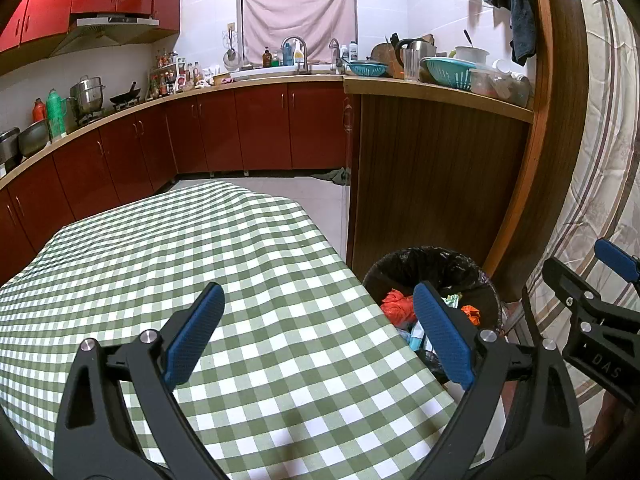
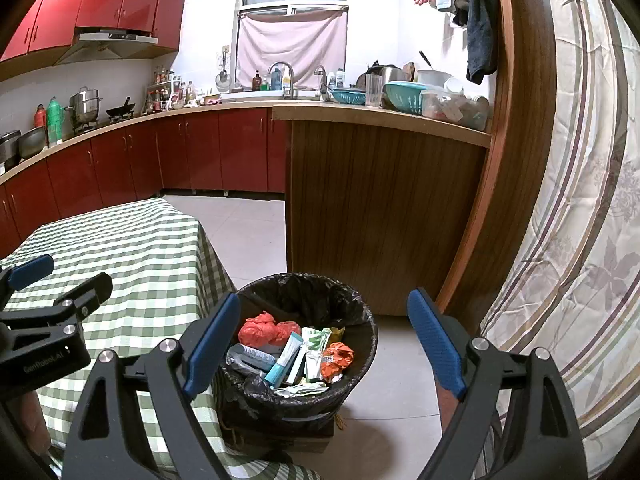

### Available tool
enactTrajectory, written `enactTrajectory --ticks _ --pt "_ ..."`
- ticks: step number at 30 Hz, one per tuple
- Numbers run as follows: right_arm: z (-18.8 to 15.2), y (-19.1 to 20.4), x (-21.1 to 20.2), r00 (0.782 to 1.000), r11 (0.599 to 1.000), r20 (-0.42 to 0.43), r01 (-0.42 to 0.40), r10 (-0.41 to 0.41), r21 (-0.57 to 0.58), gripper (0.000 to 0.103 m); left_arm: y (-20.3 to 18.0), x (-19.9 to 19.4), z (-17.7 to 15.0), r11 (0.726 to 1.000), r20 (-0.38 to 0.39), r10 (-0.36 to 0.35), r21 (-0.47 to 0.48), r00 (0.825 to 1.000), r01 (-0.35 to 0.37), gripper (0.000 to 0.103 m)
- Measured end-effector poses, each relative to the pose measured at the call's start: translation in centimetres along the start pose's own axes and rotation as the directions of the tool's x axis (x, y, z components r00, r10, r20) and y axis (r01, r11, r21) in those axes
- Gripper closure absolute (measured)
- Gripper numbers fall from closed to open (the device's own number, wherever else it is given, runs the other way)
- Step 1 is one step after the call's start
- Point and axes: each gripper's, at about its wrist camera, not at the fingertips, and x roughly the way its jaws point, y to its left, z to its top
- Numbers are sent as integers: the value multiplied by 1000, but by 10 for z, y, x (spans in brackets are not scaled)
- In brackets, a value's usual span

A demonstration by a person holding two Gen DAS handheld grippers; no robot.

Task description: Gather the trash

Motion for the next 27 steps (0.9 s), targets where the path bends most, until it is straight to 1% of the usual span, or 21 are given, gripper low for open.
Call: enactTrajectory --ticks 21,27 --pt "-1 0 0 1000 1000 0 1 -1 0 20 -3 0 -2 1000 -3 -5 6 1000 5 10" --pt "-1 0 0 1000 1000 0 0 0 0 20 -3 0 -2 1000 1 4 0 1000 -4 10"
